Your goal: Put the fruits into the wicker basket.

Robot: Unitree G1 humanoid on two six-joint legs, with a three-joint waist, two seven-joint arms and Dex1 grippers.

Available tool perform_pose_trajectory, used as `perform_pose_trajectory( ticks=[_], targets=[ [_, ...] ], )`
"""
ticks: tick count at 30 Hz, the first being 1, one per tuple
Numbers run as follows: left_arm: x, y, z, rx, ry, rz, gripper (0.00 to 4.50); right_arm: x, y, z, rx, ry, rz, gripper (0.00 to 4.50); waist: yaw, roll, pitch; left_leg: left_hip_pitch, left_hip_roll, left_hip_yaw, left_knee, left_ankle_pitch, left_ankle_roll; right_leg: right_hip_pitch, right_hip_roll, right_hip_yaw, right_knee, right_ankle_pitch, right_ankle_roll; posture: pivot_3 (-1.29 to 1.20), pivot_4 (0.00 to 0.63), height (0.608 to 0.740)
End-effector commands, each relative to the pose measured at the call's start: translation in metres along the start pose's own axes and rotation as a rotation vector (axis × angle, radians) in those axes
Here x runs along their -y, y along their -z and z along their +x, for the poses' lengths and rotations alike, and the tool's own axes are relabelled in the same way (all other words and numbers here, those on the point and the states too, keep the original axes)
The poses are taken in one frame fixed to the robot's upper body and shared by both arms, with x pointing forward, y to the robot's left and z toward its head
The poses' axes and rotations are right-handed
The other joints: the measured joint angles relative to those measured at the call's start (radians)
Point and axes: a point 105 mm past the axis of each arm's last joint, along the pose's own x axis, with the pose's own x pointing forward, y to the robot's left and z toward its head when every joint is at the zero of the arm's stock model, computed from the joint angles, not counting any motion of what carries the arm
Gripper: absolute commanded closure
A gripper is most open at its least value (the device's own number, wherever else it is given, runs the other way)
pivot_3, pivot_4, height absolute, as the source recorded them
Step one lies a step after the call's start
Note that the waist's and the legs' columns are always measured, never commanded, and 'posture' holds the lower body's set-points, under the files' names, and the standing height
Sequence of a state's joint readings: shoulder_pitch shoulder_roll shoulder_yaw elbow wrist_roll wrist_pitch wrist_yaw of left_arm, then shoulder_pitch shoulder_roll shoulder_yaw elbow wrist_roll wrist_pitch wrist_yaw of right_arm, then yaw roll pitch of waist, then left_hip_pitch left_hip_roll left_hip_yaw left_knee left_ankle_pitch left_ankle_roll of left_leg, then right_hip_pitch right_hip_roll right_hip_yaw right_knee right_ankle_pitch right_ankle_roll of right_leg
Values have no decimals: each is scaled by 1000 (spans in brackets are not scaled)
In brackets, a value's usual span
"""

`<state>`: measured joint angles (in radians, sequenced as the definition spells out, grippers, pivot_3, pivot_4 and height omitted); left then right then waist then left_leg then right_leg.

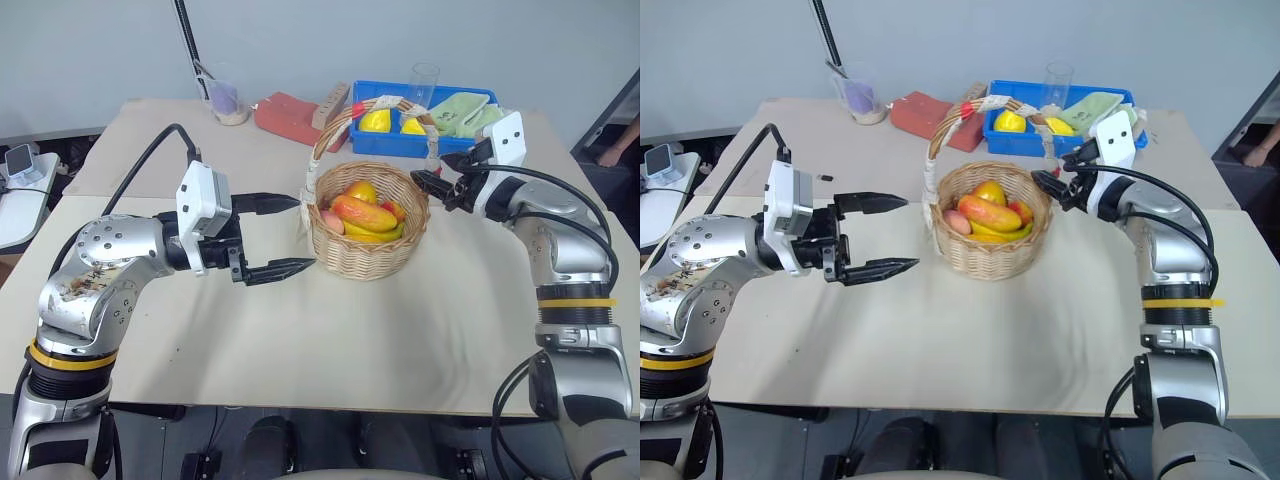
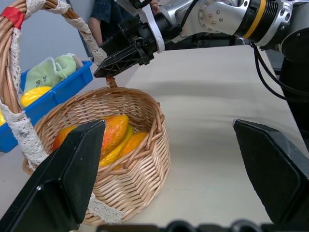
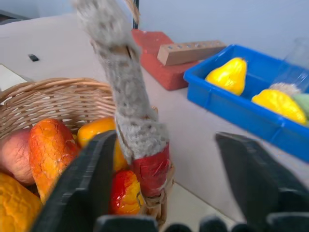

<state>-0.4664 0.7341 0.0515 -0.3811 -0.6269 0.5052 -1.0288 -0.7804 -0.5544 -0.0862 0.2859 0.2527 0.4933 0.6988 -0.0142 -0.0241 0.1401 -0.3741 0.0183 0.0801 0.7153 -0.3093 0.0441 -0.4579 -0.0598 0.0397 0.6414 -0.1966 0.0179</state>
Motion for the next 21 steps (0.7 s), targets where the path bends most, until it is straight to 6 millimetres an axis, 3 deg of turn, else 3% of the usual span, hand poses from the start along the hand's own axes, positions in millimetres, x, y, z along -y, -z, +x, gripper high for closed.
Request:
perform_pose_trajectory(
  ticks=[1,6,7,12,16,21],
  targets=[
    [3,-9,0,14,-2,35,0,-2,-18,1,59,-20,-15,2518,-1,0,0,0,0,0,0,0,0,0,0,0,0,0,0,0,150,682],
    [2,-8,0,12,-8,37,0,-4,-18,2,66,-27,-19,4252,-1,0,0,0,0,0,0,0,0,0,0,0,0,0,0,0,150,682],
    [2,-8,0,13,-9,37,0,-5,-19,2,69,-28,-20,4390,-1,0,0,0,0,0,0,0,0,0,0,0,0,0,0,0,150,682],
    [-2,-10,1,26,-24,40,0,1,-29,-12,110,16,-61,4389,1,0,0,0,0,0,0,0,0,0,0,0,0,0,0,0,150,682],
    [-6,-14,3,51,-46,35,0,27,-37,-36,152,172,-93,4389,5,0,0,-1,0,-1,0,0,0,0,-1,-1,0,0,0,0,150,682],
    [-11,-15,6,63,-56,31,0,60,-27,-66,149,377,-102,4389,7,0,0,-2,-1,-1,1,0,0,0,-1,0,0,0,0,0,150,682]
  ],
)
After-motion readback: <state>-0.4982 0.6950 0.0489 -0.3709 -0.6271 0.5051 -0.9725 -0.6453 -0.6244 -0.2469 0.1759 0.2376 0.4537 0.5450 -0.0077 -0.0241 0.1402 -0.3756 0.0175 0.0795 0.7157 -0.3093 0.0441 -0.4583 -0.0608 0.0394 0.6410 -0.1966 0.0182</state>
